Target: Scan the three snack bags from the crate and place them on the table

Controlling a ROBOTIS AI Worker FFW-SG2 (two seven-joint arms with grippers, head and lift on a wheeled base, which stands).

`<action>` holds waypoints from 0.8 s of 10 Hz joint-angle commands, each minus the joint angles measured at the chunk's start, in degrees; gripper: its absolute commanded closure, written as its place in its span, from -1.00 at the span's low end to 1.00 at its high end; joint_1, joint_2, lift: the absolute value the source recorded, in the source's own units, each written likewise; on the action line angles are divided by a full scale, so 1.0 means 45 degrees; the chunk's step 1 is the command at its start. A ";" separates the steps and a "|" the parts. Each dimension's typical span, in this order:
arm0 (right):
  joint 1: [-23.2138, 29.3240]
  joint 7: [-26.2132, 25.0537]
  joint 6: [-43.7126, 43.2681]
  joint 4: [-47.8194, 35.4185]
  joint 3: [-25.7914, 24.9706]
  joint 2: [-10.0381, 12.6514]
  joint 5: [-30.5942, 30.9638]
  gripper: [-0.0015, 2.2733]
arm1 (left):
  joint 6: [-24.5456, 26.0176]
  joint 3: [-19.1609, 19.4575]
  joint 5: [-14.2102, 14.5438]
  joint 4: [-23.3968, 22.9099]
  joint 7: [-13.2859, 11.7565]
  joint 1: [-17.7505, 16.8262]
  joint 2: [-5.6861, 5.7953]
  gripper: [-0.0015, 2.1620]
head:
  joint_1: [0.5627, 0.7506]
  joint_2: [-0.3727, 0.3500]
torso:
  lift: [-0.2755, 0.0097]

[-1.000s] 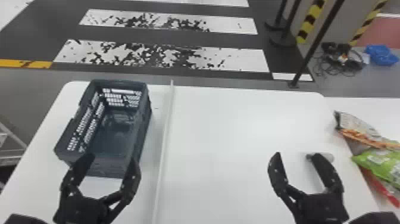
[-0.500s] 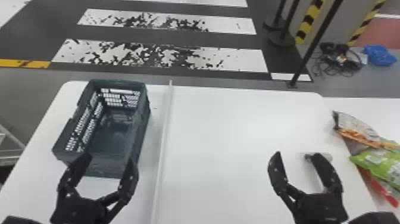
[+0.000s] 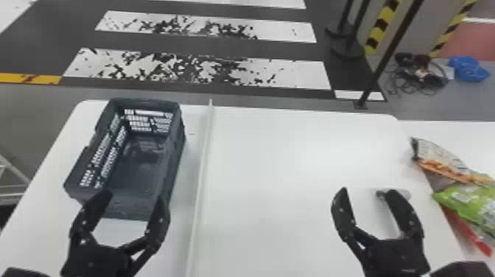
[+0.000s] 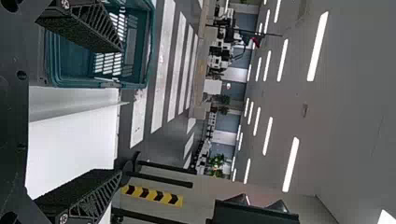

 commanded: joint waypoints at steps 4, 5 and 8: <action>-0.0002 0.0028 -0.0010 0.0004 -0.0021 0.0011 0.0000 -0.93 | 0.0000 0.0000 0.0000 -0.0019 -0.0021 0.0000 0.0000 -0.93 | 0.41 -0.16 | 0.67; -0.0002 0.0048 -0.0010 0.0004 -0.0021 -0.0008 0.0000 -0.93 | -0.0039 0.0000 0.0000 -0.0019 -0.0021 0.0000 0.0000 -0.93 | 0.41 -0.16 | 0.67; -0.0002 0.0048 -0.0049 0.0023 -0.0002 -0.0008 0.0000 -0.93 | -0.0078 -0.0020 -0.0019 -0.0019 -0.0021 0.0039 -0.0019 -0.93 | 0.41 -0.16 | 0.67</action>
